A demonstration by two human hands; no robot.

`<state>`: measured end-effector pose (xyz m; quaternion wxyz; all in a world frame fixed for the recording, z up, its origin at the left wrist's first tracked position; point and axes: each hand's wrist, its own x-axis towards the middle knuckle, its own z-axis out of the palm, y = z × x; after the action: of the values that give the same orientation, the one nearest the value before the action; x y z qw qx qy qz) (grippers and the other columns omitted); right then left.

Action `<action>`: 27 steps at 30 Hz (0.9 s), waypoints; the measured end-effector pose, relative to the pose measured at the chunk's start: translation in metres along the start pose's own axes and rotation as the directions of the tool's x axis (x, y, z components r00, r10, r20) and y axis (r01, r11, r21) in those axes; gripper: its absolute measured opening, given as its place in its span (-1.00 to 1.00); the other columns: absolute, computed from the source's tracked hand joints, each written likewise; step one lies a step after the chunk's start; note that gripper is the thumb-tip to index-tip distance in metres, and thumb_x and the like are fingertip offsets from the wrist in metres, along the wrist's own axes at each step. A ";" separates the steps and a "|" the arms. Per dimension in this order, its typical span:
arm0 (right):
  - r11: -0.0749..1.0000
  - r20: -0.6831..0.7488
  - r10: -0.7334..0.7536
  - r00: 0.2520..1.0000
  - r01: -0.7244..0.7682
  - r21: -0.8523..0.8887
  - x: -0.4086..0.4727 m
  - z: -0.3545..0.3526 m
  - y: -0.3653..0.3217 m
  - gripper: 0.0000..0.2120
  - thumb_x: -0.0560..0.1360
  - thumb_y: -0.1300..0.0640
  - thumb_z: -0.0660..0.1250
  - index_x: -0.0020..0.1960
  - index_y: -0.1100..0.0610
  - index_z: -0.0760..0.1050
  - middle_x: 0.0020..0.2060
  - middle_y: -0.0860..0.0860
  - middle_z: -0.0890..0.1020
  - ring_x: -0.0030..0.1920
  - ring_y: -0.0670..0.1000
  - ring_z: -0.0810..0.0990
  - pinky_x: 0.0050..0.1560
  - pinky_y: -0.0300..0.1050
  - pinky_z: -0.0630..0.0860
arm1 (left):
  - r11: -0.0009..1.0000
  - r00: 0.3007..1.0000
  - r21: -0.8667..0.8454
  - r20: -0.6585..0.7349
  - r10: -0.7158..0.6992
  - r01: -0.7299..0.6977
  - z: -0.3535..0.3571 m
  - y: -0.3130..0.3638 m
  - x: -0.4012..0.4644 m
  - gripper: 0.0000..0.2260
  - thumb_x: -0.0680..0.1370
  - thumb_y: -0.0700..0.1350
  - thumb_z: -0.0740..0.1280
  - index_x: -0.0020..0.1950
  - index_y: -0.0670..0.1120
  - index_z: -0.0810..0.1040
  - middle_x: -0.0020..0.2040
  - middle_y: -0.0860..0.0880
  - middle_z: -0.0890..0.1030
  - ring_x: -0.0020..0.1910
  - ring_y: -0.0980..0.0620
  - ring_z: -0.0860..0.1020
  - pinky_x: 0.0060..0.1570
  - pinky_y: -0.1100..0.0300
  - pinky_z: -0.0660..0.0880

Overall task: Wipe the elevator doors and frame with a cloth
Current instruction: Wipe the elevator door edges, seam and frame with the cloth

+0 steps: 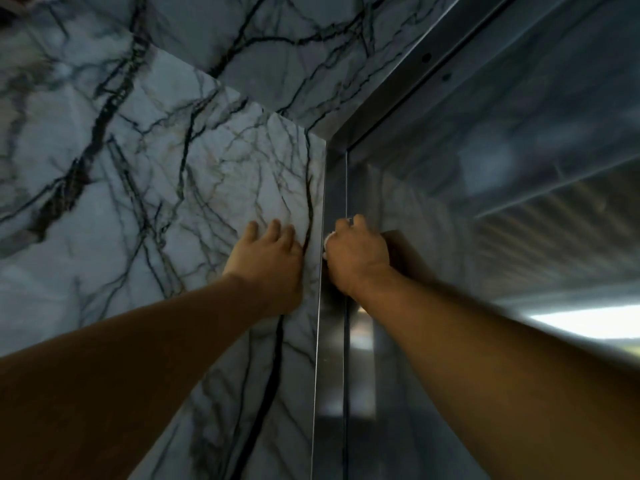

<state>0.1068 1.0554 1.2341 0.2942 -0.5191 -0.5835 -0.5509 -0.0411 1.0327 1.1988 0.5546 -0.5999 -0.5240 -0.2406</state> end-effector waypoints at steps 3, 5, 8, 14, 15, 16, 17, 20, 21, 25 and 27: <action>0.999 -0.007 -0.001 1.000 0.001 0.032 -0.016 0.006 -0.006 -0.64 0.56 0.02 0.24 0.33 0.11 0.44 0.30 0.08 0.38 0.27 0.15 0.31 0.18 -0.01 0.38 | 0.999 0.998 0.007 -0.043 0.039 -0.039 0.009 0.007 -0.021 -0.37 0.52 0.17 0.10 0.51 -0.15 0.22 0.55 -0.22 0.16 0.52 -0.21 0.11 0.45 -0.25 0.09; 0.998 -0.004 0.007 1.000 -0.006 0.068 -0.024 0.009 -0.010 -0.62 0.55 0.02 0.24 0.33 0.13 0.43 0.31 0.09 0.37 0.26 0.16 0.32 0.21 -0.01 0.38 | 0.997 0.995 0.030 -0.059 0.076 -0.075 0.019 0.011 -0.035 -0.34 0.52 0.16 0.08 0.53 -0.17 0.19 0.55 -0.23 0.14 0.52 -0.23 0.10 0.46 -0.28 0.03; 0.992 -0.008 0.022 1.000 -0.021 0.122 -0.036 0.014 -0.016 -0.62 0.50 0.05 0.29 0.29 0.13 0.44 0.29 0.10 0.38 0.22 0.17 0.35 0.22 0.00 0.39 | 0.996 0.992 0.008 -0.086 0.087 -0.087 0.032 0.013 -0.051 -0.34 0.52 0.16 0.02 0.53 -0.17 0.22 0.55 -0.25 0.18 0.54 -0.23 0.11 0.47 -0.30 -0.02; 0.997 0.059 0.032 0.998 -0.036 0.074 -0.055 0.019 -0.029 -0.51 0.48 0.02 0.27 0.35 0.22 0.36 0.34 0.19 0.33 0.20 0.22 0.39 0.27 0.04 0.37 | 0.991 0.980 -0.018 -0.152 0.130 -0.135 0.056 0.016 -0.071 -0.35 0.52 0.19 0.04 0.48 -0.19 0.33 0.51 -0.29 0.28 0.52 -0.27 0.17 0.44 -0.32 0.04; 0.998 0.069 0.031 0.997 -0.034 0.054 -0.059 0.019 -0.031 -0.50 0.49 0.02 0.26 0.36 0.22 0.35 0.36 0.21 0.32 0.20 0.23 0.39 0.27 0.04 0.36 | 0.991 0.979 -0.018 -0.155 0.131 -0.135 0.058 0.017 -0.073 -0.35 0.53 0.19 0.01 0.48 -0.20 0.32 0.51 -0.29 0.26 0.53 -0.27 0.15 0.44 -0.33 0.03; 0.998 0.071 0.035 0.997 -0.039 0.050 -0.064 0.018 -0.032 -0.50 0.49 0.03 0.26 0.36 0.23 0.34 0.37 0.22 0.31 0.21 0.24 0.38 0.27 0.04 0.36 | 0.991 0.980 -0.022 -0.155 0.125 -0.130 0.059 0.018 -0.074 -0.33 0.53 0.19 -0.04 0.49 -0.20 0.30 0.52 -0.30 0.24 0.54 -0.27 0.13 0.44 -0.33 0.01; 0.998 0.076 0.040 0.996 -0.044 0.052 -0.068 0.017 -0.033 -0.51 0.49 0.05 0.25 0.36 0.23 0.35 0.37 0.22 0.31 0.21 0.25 0.36 0.26 0.05 0.37 | 0.992 0.981 -0.027 -0.154 0.118 -0.124 0.059 0.018 -0.075 -0.31 0.53 0.19 -0.10 0.50 -0.20 0.28 0.53 -0.30 0.21 0.55 -0.27 0.11 0.45 -0.33 -0.01; 1.000 0.087 0.010 0.996 -0.011 0.003 -0.082 0.014 -0.040 -0.55 0.51 0.09 0.22 0.35 0.24 0.36 0.36 0.25 0.33 0.21 0.25 0.34 0.26 0.09 0.34 | 0.993 0.984 -0.041 -0.143 0.104 -0.111 0.060 0.020 -0.078 -0.31 0.54 0.19 -0.14 0.53 -0.21 0.17 0.57 -0.30 0.10 0.57 -0.26 0.00 0.46 -0.32 -0.11; 1.000 0.110 0.018 0.994 -0.018 0.001 -0.088 0.016 -0.042 -0.54 0.53 0.09 0.21 0.38 0.25 0.33 0.37 0.26 0.31 0.22 0.25 0.34 0.27 0.08 0.33 | 0.993 0.985 -0.049 -0.143 0.095 -0.103 0.061 0.023 -0.080 -0.31 0.55 0.20 -0.12 0.54 -0.22 0.14 0.57 -0.31 0.07 0.57 -0.26 -0.03 0.46 -0.32 -0.14; 0.994 0.211 0.074 0.975 -0.090 0.065 -0.104 0.021 -0.049 -0.50 0.54 0.12 0.23 0.44 0.21 0.24 0.43 0.22 0.20 0.29 0.25 0.30 0.30 0.04 0.35 | 0.992 0.988 -0.105 -0.143 0.058 -0.073 0.062 0.031 -0.086 -0.29 0.56 0.22 -0.05 0.56 -0.24 0.01 0.59 -0.31 -0.04 0.57 -0.26 -0.13 0.45 -0.31 -0.18; 0.990 0.228 0.091 0.969 -0.113 0.086 -0.114 0.021 -0.054 -0.50 0.54 0.15 0.23 0.45 0.20 0.22 0.43 0.19 0.19 0.28 0.26 0.29 0.29 0.04 0.36 | 0.990 0.990 -0.125 -0.135 0.049 -0.066 0.063 0.035 -0.087 -0.28 0.56 0.21 -0.08 0.56 -0.25 -0.03 0.58 -0.31 -0.08 0.57 -0.27 -0.17 0.45 -0.31 -0.18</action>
<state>0.0945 1.0516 1.1074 0.2797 -0.5920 -0.6118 -0.4439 -0.0575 1.0645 1.0918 0.5546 -0.6322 -0.4521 -0.2973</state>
